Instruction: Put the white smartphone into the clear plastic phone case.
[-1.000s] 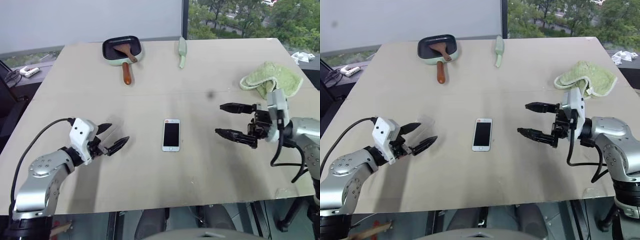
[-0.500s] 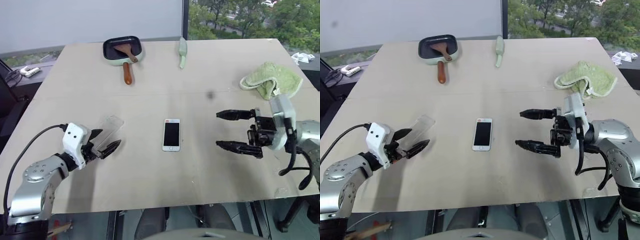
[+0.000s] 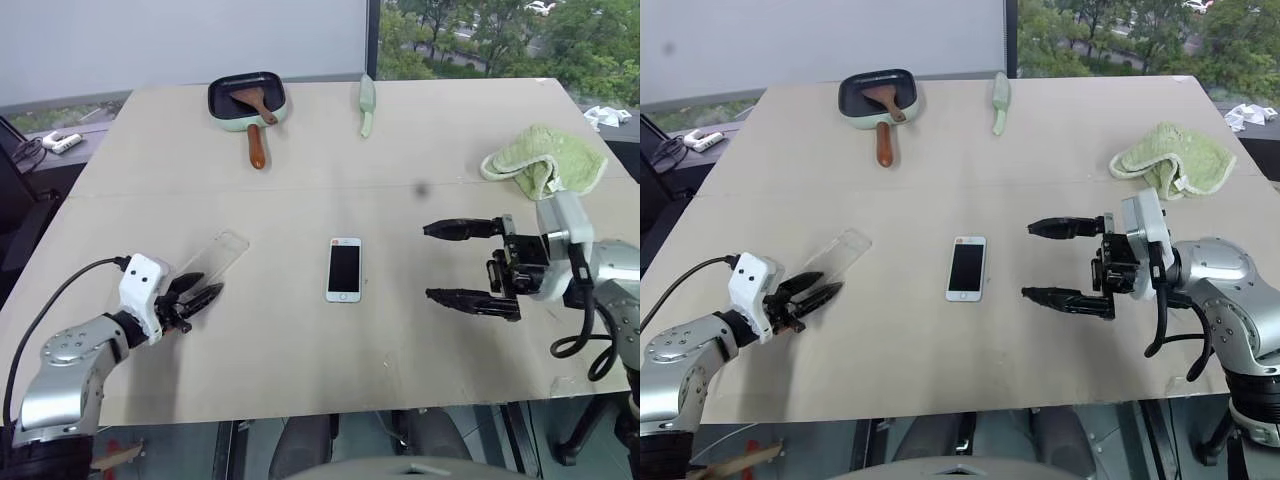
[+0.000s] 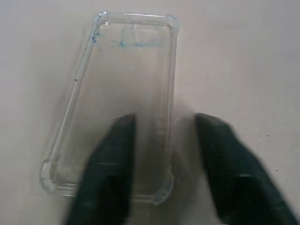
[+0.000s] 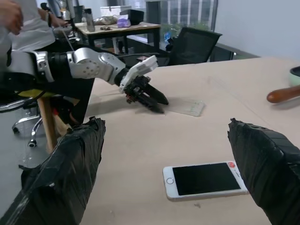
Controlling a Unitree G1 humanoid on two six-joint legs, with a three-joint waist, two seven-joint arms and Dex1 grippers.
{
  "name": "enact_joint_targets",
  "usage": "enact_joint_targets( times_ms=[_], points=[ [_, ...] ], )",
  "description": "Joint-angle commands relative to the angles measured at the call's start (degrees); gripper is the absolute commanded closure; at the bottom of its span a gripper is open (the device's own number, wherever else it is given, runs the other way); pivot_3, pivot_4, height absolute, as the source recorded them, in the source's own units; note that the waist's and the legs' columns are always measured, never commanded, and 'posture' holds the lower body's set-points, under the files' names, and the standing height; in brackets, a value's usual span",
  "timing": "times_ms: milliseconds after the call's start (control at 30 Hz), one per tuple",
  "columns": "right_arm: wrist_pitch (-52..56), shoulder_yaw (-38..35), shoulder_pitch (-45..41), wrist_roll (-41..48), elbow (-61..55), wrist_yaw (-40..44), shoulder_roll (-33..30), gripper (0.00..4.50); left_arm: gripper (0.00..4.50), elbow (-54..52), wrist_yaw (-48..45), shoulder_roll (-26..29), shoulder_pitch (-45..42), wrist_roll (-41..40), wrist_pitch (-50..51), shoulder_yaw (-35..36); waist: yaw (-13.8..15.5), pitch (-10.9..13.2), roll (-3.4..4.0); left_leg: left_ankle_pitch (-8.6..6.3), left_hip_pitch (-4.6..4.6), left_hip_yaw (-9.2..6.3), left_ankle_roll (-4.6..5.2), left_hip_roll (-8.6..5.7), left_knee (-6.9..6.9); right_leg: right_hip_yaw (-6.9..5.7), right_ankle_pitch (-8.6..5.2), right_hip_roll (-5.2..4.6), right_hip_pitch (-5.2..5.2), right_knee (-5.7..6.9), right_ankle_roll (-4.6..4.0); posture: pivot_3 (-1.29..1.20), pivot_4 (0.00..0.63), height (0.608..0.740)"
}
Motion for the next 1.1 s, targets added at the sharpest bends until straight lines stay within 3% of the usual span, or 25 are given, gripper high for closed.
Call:
enact_joint_targets(
  times_ms=[33,67,1100],
  points=[
    [-4.32,0.52,-0.86,-3.43,-0.52,0.87,-0.55,0.0,4.12,0.45,-0.92,0.93,0.23,0.83,-0.49,-0.59,-0.01,0.0,0.0,0.0,0.0,0.0,0.0,0.0,0.0,0.0,0.0,0.0,0.0,0.0,0.0,0.0,0.15,0.74],
    [-4.42,0.63,-0.86,-3.57,-0.31,0.95,-0.61,0.0,4.4,0.48,-0.97,0.89,0.19,0.83,-0.46,-0.59,0.01,0.0,0.0,0.0,0.01,0.01,0.0,0.0,0.0,0.0,0.0,-0.01,0.0,0.0,0.0,0.0,0.15,0.74],
    [-8.04,1.85,-1.05,-8.92,2.34,-0.78,-0.28,0.0,4.4,-4.84,-0.17,-1.5,-3.97,-3.95,0.05,0.51,0.05,-0.02,-0.04,0.0,0.02,0.0,-0.01,-0.01,0.0,-0.01,0.0,-0.23,0.01,0.02,0.0,0.0,0.15,0.74]
  ],
)
